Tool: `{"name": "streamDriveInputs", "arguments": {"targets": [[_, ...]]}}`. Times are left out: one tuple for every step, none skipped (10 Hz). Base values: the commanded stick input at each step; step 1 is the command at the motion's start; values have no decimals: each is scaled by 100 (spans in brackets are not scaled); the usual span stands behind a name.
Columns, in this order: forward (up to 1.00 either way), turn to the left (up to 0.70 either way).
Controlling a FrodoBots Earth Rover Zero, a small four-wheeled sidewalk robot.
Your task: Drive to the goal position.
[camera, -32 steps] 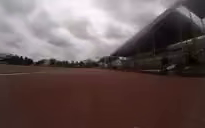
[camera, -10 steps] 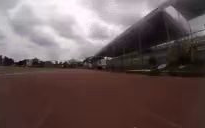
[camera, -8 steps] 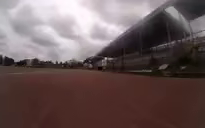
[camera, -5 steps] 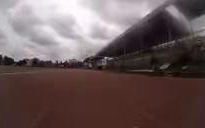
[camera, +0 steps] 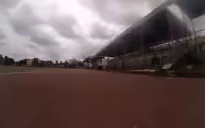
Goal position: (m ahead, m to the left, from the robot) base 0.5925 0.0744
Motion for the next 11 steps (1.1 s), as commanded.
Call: {"name": "streamDriveInputs", "arguments": {"targets": [[70, 0], [70, 0], [70, 0], [70, 0], [70, 0], [70, 0], [70, 0], [70, 0], [70, 0], [70, 0], [70, 0]]}}
